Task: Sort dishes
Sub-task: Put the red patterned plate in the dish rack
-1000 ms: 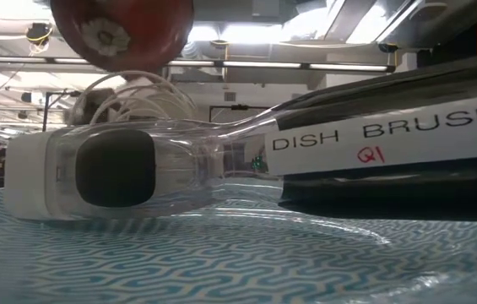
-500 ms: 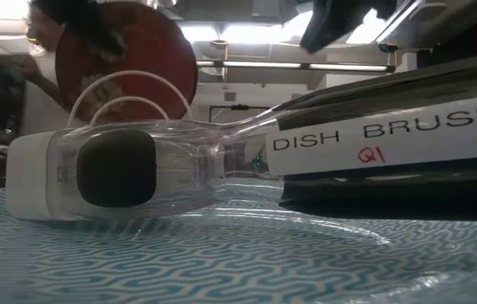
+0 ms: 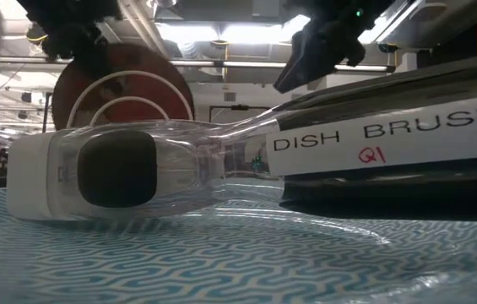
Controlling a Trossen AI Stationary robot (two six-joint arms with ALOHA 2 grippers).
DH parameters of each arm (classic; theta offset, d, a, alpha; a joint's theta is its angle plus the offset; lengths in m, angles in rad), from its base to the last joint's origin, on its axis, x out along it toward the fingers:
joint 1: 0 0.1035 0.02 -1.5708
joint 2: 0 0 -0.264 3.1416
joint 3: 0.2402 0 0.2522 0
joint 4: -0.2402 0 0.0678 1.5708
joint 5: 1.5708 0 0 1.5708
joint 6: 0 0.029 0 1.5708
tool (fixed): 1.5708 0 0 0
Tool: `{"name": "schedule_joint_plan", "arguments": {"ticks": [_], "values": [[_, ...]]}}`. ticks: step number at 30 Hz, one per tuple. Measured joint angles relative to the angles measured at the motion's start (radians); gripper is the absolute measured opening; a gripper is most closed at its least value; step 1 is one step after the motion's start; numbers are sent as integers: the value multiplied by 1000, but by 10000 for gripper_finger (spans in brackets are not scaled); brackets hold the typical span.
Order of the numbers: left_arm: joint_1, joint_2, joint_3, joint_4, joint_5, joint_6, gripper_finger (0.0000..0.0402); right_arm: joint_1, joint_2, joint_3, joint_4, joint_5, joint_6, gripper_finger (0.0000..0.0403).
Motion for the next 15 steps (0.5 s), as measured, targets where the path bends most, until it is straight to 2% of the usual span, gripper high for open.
{"name": "schedule_joint_plan", "arguments": {"ticks": [5, 10, 15], "values": [[20, 38, -28, 28, 5, 26, 46, -12, 0, -66, 131, -92, -13, 172], [28, 76, -28, 49, 6, 38, 49, -12, 0, -107, 186, -160, -25, 172], [27, 95, -27, 56, 6, 28, 52, -11, 1, -129, 191, -166, -17, 172]]}}
